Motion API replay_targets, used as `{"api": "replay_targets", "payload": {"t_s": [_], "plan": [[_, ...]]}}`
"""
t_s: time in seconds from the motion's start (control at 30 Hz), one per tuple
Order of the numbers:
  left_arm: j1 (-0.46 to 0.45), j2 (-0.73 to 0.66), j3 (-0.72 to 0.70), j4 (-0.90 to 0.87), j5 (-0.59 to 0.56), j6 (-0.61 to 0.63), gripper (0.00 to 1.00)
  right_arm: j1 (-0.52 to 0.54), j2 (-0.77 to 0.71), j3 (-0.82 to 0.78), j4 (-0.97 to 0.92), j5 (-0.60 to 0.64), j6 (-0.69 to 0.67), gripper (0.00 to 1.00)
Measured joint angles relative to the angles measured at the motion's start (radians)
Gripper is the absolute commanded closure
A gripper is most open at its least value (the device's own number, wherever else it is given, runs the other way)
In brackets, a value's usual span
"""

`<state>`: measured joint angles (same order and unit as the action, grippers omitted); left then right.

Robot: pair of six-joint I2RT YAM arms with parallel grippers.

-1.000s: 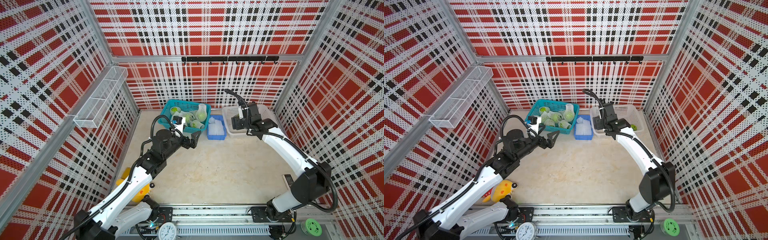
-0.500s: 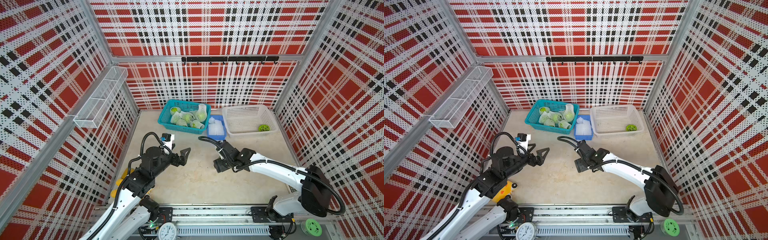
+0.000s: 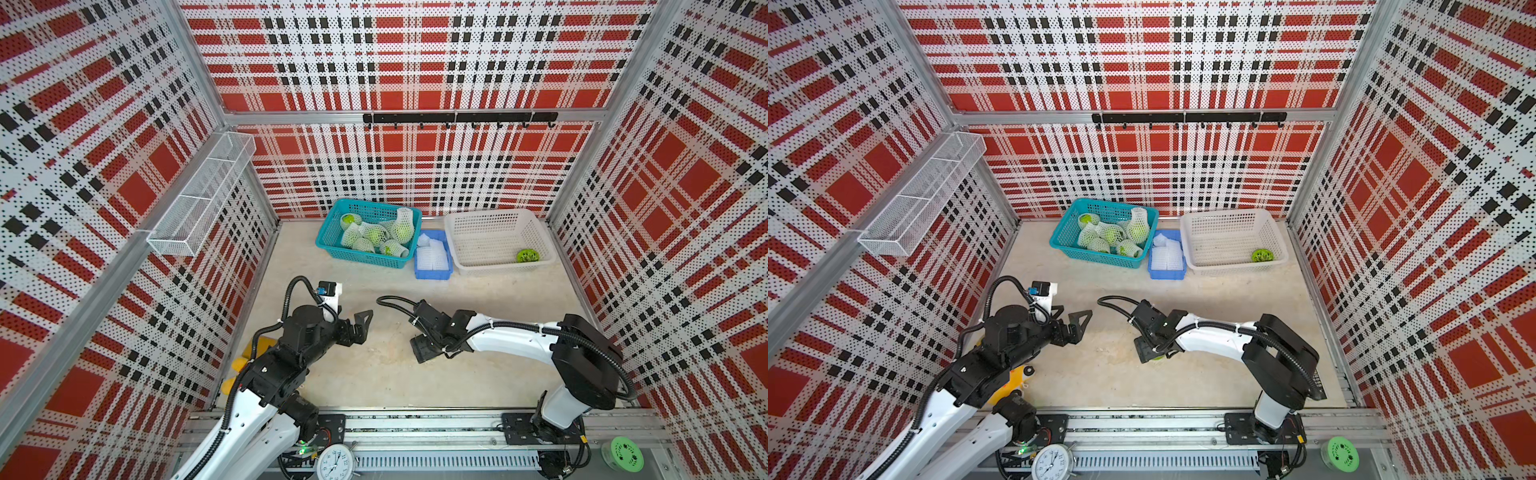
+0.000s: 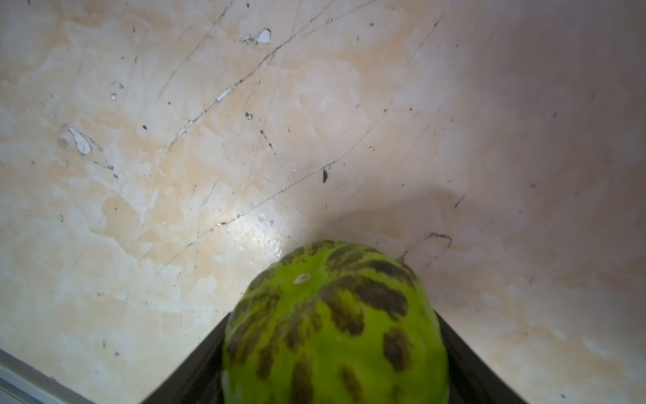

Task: Sleeve custard apples in foam nets
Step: Place the custard apple at the center of the board.

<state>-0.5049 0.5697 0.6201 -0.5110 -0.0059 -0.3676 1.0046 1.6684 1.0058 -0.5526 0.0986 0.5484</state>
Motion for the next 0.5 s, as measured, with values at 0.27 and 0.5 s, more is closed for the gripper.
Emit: {"api": "replay_targets", "payload": {"t_s": [0.27,0.5], "plan": [[-0.027,0.000,-0.014,-0.014,-0.109,-0.010,0.01,0.019,0.024,0.008,0.036,0.011,0.023,0.13],[-0.035,0.006,-0.014,-0.022,-0.159,-0.007,0.00,0.026,0.006,0.013,-0.019,0.032,0.006,0.06]]}}
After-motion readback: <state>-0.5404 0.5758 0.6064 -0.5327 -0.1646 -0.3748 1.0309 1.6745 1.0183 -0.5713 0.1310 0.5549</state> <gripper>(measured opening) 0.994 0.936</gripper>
